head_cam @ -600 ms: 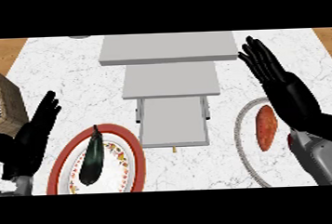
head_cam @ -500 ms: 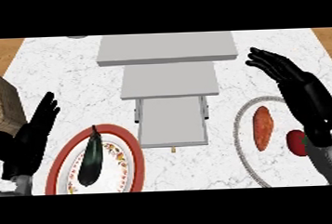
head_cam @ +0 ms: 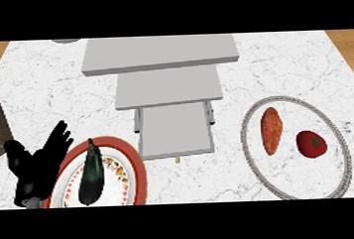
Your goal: Pick the tomato from the placemat and place it in the tiered shelf
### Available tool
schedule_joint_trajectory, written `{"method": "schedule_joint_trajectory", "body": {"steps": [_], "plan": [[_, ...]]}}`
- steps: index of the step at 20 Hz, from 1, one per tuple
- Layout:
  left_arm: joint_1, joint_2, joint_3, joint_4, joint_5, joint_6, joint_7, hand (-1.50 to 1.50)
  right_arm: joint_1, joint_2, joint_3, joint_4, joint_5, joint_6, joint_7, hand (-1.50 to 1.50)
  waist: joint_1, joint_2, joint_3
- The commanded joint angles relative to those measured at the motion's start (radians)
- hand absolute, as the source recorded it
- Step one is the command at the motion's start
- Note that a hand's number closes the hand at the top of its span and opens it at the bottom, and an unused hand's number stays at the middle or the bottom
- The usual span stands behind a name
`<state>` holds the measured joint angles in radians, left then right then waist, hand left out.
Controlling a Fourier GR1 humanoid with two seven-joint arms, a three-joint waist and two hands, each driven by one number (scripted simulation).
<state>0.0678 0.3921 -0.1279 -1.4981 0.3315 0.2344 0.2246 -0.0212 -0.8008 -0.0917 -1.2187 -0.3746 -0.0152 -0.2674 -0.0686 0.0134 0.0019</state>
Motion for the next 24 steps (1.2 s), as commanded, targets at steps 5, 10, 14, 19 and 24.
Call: {"method": "schedule_joint_trajectory", "body": {"steps": [5,10,14,19,24], "plan": [[-0.094,-0.039,0.000,0.141,0.015,-0.054,0.026,0.00,0.131,-0.136,-0.122,0.349,-0.008,0.389,-0.355,-1.50,0.054,-0.009,0.000],[-0.094,-0.056,-0.003,0.137,-0.002,-0.061,0.027,0.00,0.153,-0.243,-0.111,0.296,0.023,0.534,-0.315,-1.50,0.061,-0.013,-0.002],[-0.085,-0.033,0.031,0.144,0.019,-0.104,0.022,0.00,0.214,-0.300,-0.113,0.127,0.019,0.552,-0.200,-1.50,0.056,-0.015,-0.004],[-0.089,-0.041,0.036,0.160,0.009,-0.114,0.007,0.00,0.213,-0.306,-0.104,-0.142,-0.035,0.428,0.138,-1.50,0.053,-0.017,-0.005],[-0.119,-0.057,0.031,0.159,-0.008,-0.103,0.026,0.00,0.156,-0.258,-0.062,-0.329,0.005,0.223,0.412,-1.50,0.066,-0.013,-0.004]]}}
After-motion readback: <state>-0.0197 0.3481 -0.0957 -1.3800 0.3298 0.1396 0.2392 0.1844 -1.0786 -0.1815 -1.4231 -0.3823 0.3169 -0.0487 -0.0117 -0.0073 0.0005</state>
